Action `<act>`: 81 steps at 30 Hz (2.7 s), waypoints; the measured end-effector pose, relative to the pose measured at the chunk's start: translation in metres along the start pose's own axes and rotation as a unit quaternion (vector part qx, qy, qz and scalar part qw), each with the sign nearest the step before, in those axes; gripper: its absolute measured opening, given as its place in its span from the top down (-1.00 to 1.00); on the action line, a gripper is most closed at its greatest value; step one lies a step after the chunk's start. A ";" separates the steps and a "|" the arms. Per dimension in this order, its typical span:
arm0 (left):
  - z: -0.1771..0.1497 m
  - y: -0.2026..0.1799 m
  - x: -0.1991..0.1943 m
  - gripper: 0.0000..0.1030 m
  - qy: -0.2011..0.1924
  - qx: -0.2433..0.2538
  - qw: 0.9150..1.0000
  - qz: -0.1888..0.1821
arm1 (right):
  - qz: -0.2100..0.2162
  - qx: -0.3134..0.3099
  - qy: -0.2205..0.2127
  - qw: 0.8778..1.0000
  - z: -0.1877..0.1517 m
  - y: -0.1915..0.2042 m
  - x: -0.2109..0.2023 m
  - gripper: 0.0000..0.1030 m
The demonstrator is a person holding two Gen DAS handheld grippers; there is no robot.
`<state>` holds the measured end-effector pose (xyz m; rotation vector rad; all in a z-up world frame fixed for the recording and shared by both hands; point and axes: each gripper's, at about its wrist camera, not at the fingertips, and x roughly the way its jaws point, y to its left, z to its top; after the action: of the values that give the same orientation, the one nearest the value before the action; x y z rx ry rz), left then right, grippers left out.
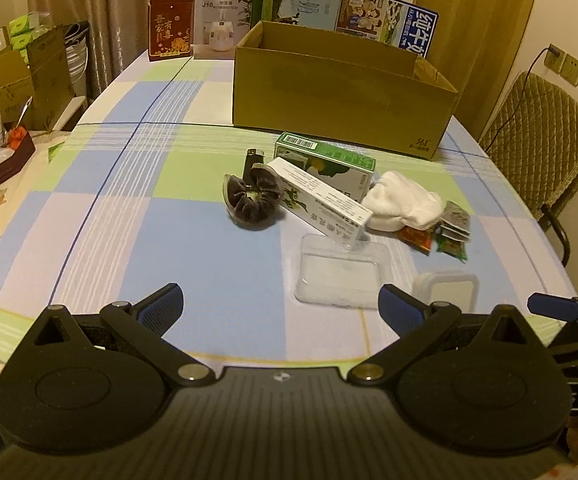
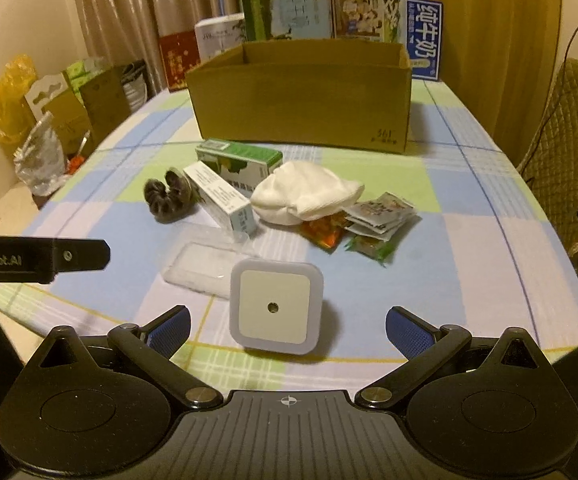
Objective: Organize objects
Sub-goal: 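Close the right gripper on the white square night light, then grasp the clear plastic box with the left gripper while the right holds the night light, then carry both items into the cardboard box and open both grippers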
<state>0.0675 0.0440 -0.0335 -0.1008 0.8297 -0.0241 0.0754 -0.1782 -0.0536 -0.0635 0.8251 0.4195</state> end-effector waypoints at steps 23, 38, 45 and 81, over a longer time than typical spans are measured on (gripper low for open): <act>0.003 -0.004 0.044 -0.98 0.028 0.036 0.999 0.001 | -0.011 -0.005 0.024 1.000 -0.004 -0.005 0.056 -0.22; 0.006 -0.041 0.085 -0.98 0.034 0.065 0.997 -0.036 | -0.082 0.049 -0.010 0.995 0.002 -0.055 0.045 -0.22; 0.004 -0.050 0.100 -0.97 0.029 0.073 0.996 -0.038 | -0.079 0.051 -0.005 0.996 0.001 -0.056 0.048 -0.22; 0.030 -0.051 0.073 -0.60 -0.022 0.099 0.995 -0.020 | -0.059 0.038 -0.045 0.997 0.026 -0.048 0.029 -0.21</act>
<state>0.1404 -0.0082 -0.0621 0.0685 0.7764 -0.1401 0.1294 -0.2073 -0.0622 -0.0222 0.7443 0.2779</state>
